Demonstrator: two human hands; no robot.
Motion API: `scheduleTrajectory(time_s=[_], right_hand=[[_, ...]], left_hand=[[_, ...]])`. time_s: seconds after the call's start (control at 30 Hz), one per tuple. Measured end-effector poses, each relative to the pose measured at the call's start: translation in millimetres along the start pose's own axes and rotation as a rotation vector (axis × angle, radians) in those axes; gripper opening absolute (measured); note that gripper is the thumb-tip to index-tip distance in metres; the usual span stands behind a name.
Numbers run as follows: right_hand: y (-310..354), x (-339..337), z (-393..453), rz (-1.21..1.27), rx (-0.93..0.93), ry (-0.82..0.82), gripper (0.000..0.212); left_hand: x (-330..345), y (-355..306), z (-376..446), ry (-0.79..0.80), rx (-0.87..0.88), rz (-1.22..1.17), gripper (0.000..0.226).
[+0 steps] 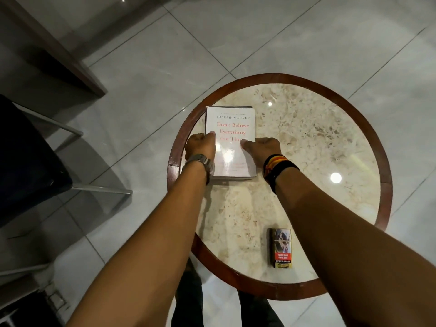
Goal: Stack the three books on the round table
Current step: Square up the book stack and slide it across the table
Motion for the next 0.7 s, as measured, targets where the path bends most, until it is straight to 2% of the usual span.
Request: scheduleTrajectory(time_s=[0.03,0.13,0.2,0.27,0.43,0.53,0.7], right_hand=[[-2,-3,-1,0.023,0.008,0.017,0.023],[-3,-11,-1,0.146,0.002,0.088,0.025],[6,-20,-5,0.261,-0.035,0.101,0.045],[25,-37,-11,0.296,-0.146,0.077,0.051],[64,-85,-30,0.218,-0.476,-0.032,0.047],[58,-105,-36,0.15,-0.592,-0.076,0.047],[24,-115,-38,0.052,-0.634,-0.129,0.042]], left_hand=[[0,-4,-2,0.041,0.005,0.006,0.022],[6,-14,-9,0.149,0.045,-0.05,0.022],[10,-31,-21,0.166,0.154,-0.055,0.019],[17,-47,-34,0.183,0.297,-0.08,0.021],[41,-79,-76,0.174,0.612,-0.068,0.033],[57,-77,-91,0.155,0.679,-0.032,0.047],[82,-54,-97,0.133,0.711,0.039,0.064]])
Point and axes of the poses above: each hand's wrist, its own z-axis towards the middle knuckle, its own x-axis out of the palm, y = z × x, the point moved 8 cm from there along z, towards the middle knuckle, and after that the axes turned 2 degrees about -x, right-handed, at the moved point
